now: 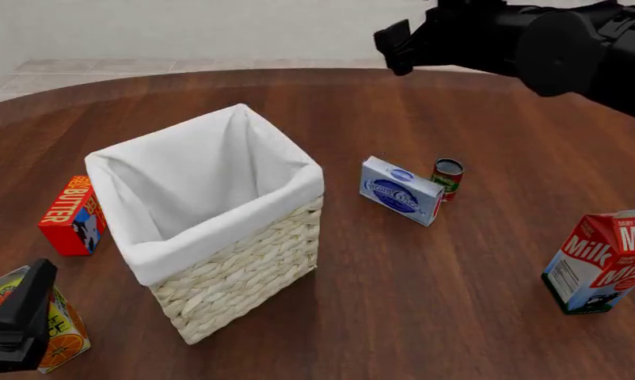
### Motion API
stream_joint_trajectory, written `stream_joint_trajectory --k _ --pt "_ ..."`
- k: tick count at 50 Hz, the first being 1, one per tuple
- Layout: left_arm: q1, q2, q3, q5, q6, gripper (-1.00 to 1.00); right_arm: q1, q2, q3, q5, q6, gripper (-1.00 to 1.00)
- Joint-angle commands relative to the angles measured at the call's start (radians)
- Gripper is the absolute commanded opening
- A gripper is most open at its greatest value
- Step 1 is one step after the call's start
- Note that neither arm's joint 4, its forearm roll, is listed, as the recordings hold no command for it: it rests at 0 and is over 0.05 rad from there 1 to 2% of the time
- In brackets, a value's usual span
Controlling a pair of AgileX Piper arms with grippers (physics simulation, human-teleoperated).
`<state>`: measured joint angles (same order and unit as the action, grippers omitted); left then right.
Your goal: Pick up the alphabet soup and the tomato sauce, and put them in the basket.
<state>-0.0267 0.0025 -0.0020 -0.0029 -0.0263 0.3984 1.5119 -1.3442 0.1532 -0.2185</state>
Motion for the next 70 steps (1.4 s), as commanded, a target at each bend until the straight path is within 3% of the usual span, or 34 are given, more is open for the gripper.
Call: stream_joint_trajectory --k 1,49,59,70 --pt "-0.002 0.0 0.0 0.001 0.0 1.0 -0.042 0.001 0.01 -0.01 0.008 1.0" --pt "-0.003 0.0 0.0 -0.003 -0.005 1.0 -0.257 0.028 0.058 -0.041 0.036 1.0" --pt "-0.002 0.0 0.0 -0.003 -0.006 1.0 -0.3 0.087 0.053 -0.049 0.007 1.0" --pt "-0.002 0.0 0.0 -0.004 -0.008 1.0 -0.322 0.129 0.05 -0.054 0.012 1.0"
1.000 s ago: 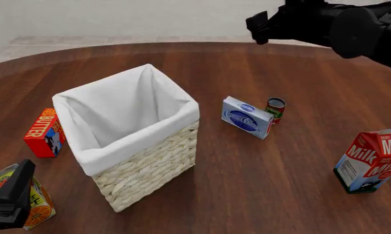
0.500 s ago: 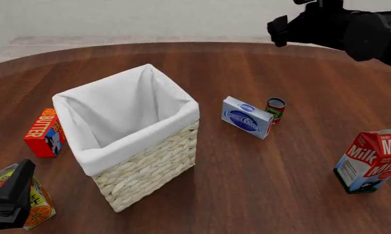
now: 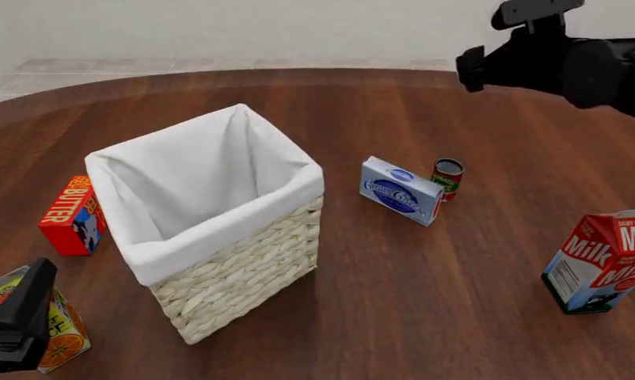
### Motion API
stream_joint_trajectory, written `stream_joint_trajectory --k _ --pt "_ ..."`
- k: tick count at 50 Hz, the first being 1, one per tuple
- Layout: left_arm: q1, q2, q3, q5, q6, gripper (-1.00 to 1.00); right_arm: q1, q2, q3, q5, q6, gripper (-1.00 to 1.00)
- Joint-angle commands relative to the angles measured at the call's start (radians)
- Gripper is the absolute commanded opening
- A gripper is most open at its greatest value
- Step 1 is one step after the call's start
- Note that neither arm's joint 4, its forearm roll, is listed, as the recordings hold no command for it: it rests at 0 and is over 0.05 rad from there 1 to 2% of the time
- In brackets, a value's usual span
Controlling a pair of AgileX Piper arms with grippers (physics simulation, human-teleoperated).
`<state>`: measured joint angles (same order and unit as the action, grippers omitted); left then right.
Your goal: Pick up the alphabet soup and the tomato sauce, and put them in the basket.
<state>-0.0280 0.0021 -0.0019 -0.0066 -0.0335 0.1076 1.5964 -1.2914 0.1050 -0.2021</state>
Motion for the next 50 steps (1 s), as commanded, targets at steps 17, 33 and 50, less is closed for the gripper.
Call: stream_joint_trajectory --k 17,33,50 --pt "0.002 0.0 -0.001 0.001 -0.001 1.0 -0.042 0.106 0.019 -0.041 0.02 1.0" --pt "0.003 0.004 -0.001 -0.002 -0.001 1.0 -0.026 0.165 0.032 -0.066 0.064 1.0" --pt "0.006 0.006 0.0 -0.004 -0.003 1.0 0.003 0.197 0.005 -0.023 0.112 1.0"
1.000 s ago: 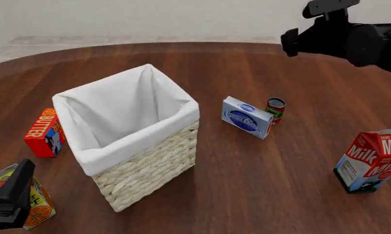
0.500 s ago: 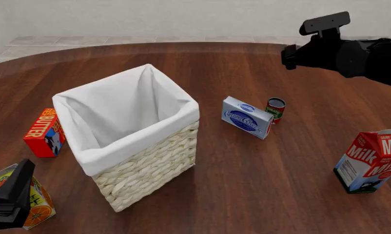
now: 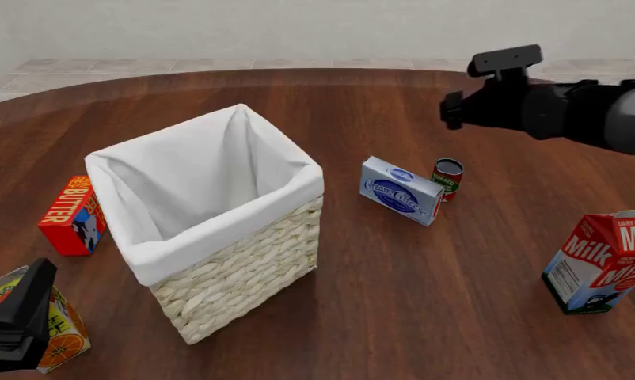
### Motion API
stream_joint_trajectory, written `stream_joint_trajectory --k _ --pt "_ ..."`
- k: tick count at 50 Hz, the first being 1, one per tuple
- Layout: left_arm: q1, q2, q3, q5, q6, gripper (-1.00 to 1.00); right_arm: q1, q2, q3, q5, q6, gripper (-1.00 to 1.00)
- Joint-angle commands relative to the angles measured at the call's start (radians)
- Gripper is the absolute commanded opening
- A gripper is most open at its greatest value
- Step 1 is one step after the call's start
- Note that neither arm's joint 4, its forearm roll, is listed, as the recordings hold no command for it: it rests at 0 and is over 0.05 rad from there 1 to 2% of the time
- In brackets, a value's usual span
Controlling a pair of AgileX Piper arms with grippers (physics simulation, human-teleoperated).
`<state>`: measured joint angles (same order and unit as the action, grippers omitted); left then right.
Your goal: Pick up the alphabet soup and the tomato sauce, and put them in the basket.
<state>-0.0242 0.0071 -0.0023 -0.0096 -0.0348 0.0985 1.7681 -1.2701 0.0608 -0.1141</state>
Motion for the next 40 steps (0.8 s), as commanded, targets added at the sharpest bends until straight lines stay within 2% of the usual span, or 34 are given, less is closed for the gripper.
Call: stream_joint_trajectory --k 1,3,5,7,8,12,13,22,26,28,32,40 --pt "0.002 0.0 0.0 -0.001 -0.003 1.0 0.008 0.03 -0.022 0.027 0.015 1.0" --pt "0.003 -0.001 0.0 0.001 -0.003 1.0 0.0 0.038 -0.031 0.035 0.003 1.0" --pt "0.004 -0.003 0.0 0.002 -0.005 1.0 0.012 0.037 -0.033 0.048 0.016 1.0" --pt "0.004 -0.004 0.0 0.002 -0.005 1.0 0.011 0.039 -0.041 0.059 0.029 1.0" --pt "0.004 -0.004 0.0 0.002 -0.005 1.0 0.012 0.045 -0.051 0.073 0.053 1.0" --pt "0.006 -0.005 0.0 0.002 -0.007 1.0 0.026 0.042 -0.058 0.092 0.07 1.0" --pt "0.006 -0.005 0.0 0.002 -0.007 1.0 0.037 0.056 -0.075 0.118 0.094 1.0" --pt "0.008 -0.005 0.0 0.0 -0.011 1.0 0.039 0.077 -0.119 0.181 0.112 1.0" --pt "0.007 -0.005 0.0 0.0 -0.012 1.0 0.031 0.087 -0.132 0.201 0.097 1.0" --pt "0.008 -0.005 0.0 -0.001 -0.011 1.0 0.047 0.11 -0.154 0.244 0.117 1.0" --pt "0.009 -0.006 -0.001 -0.001 -0.013 1.0 0.024 0.141 -0.187 0.276 0.106 1.0" --pt "0.009 -0.006 0.0 -0.001 -0.012 1.0 0.009 0.165 -0.213 0.293 0.102 1.0"
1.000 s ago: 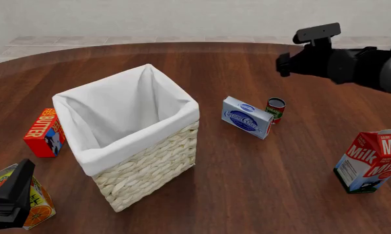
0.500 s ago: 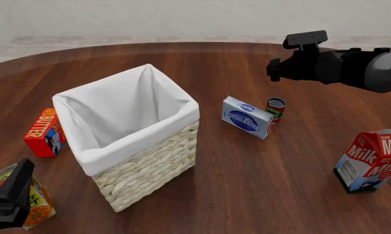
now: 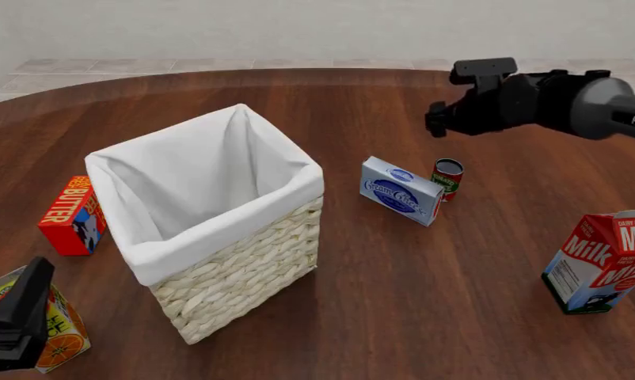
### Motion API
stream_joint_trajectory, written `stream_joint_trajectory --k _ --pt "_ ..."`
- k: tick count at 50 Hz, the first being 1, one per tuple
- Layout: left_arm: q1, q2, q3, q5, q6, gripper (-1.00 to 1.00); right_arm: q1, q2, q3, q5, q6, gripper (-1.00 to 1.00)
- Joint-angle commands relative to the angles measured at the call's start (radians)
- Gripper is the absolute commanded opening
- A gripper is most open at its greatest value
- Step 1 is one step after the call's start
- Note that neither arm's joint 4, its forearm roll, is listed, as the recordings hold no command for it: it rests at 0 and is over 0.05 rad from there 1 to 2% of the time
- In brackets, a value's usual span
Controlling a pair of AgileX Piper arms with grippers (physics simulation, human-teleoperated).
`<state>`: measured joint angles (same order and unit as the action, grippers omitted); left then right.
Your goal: Pick up the alphabet soup and the tomato sauce, and put them in the basket.
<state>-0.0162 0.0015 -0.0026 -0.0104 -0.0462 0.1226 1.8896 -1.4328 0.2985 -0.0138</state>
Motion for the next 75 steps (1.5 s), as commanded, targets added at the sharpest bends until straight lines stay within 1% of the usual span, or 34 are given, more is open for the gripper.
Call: stream_joint_trajectory --k 1,2,4,7,8,9,10,13,15,17,18,23,34,44,48,51,67,75 --pt "0.001 -0.001 0.0 -0.001 -0.002 1.0 -0.016 0.047 -0.055 0.058 -0.03 1.0" --pt "0.001 -0.001 0.0 -0.001 -0.003 1.0 -0.026 0.043 -0.053 0.05 -0.047 1.0" --pt "0.0 -0.001 0.0 -0.001 -0.002 1.0 -0.06 0.063 -0.075 0.07 -0.074 1.0" --pt "0.0 -0.001 0.0 -0.001 -0.001 1.0 -0.046 0.063 -0.076 0.073 -0.063 1.0" --pt "0.0 -0.001 0.0 -0.001 -0.001 1.0 -0.039 0.072 -0.086 0.085 -0.025 1.0" --pt "0.0 -0.001 0.0 -0.001 -0.001 1.0 -0.05 0.082 -0.099 0.093 -0.01 1.0" --pt "0.0 -0.001 0.0 -0.001 -0.001 1.0 -0.056 0.085 -0.103 0.093 -0.006 1.0" --pt "0.001 -0.001 0.0 -0.001 -0.001 1.0 -0.047 0.083 -0.094 0.083 -0.026 1.0" --pt "0.001 0.0 0.0 -0.002 -0.001 1.0 -0.046 0.088 -0.098 0.085 -0.024 1.0" --pt "0.001 -0.001 0.0 -0.002 -0.002 1.0 -0.044 0.093 -0.1 0.087 -0.034 1.0" --pt "0.001 -0.001 0.0 -0.002 -0.002 1.0 -0.039 0.096 -0.102 0.091 -0.023 1.0" --pt "0.001 -0.001 0.0 -0.003 -0.002 1.0 -0.026 0.105 -0.099 0.092 -0.004 1.0" --pt "0.002 0.0 0.0 -0.003 -0.004 1.0 -0.023 0.12 -0.078 0.077 0.006 1.0" --pt "0.003 0.0 0.0 -0.003 -0.005 1.0 -0.04 0.125 -0.057 0.063 -0.009 1.0" --pt "0.003 0.0 0.0 -0.003 -0.005 1.0 -0.037 0.128 -0.041 0.055 -0.003 1.0" --pt "0.003 0.0 0.0 -0.004 -0.005 1.0 -0.036 0.132 -0.031 0.042 -0.012 1.0" --pt "0.003 0.0 0.0 -0.004 -0.005 1.0 -0.03 0.145 -0.008 0.029 0.005 1.0" --pt "0.004 0.0 0.0 -0.003 -0.005 1.0 -0.043 0.149 0.012 0.016 -0.001 1.0"
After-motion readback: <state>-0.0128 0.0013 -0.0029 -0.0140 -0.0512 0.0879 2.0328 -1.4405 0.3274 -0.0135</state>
